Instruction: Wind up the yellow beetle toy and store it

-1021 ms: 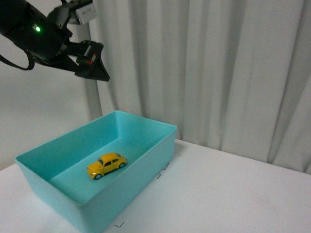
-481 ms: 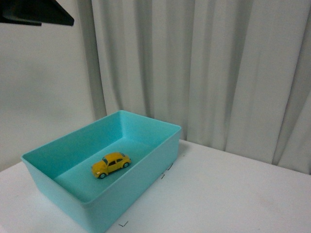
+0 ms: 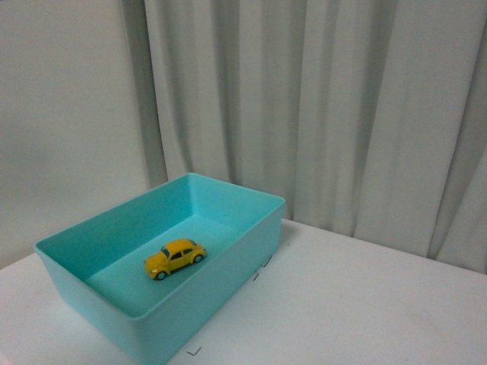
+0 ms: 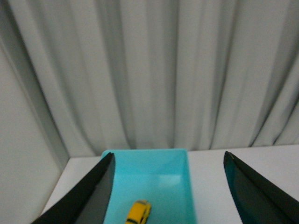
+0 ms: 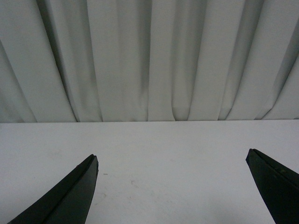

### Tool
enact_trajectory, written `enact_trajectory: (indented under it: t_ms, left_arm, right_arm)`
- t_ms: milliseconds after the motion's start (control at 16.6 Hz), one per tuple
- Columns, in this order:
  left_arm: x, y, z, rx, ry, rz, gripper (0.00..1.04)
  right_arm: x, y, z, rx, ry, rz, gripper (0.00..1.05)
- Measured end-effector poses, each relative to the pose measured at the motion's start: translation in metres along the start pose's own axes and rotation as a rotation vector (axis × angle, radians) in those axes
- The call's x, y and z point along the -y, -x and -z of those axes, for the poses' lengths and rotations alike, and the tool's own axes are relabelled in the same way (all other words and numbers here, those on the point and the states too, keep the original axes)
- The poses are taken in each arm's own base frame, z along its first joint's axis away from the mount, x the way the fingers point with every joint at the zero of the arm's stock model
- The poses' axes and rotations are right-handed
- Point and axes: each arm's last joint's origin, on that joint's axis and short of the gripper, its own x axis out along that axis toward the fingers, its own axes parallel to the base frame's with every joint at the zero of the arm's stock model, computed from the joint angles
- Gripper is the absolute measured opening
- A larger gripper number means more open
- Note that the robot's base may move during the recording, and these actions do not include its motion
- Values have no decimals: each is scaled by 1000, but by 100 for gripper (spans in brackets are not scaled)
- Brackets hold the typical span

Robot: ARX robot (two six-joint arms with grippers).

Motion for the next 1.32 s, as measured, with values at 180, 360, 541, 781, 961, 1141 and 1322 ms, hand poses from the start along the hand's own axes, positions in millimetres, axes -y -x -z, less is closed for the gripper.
enact_trajectory:
  t_ms: [180,360,541,781,961,1141,1322]
  left_arm:
    - [33,4,50,31,74,8,36]
    - [44,4,68,17,92,4,18]
    - [52,6,77,29,92,11,2]
    - [66,13,103,-4,101,13,2]
    - [80,20,110,45,94,22,2]
    - [81,18,123,27,95,4,2]
    - [82,18,128,28,95,4,2]
  right_arm:
    - [0,0,0,0,0,0,98]
    - [0,0,0,1,0,-1,98]
    - [0,0,0,0,0,-1,98]
    - [0,0,0,0,0,0,98]
    - [0,0,0,0,0,0,98]
    - [0,0,0,0,0,0,98]
    - [0,0,0,0,0,0,98]
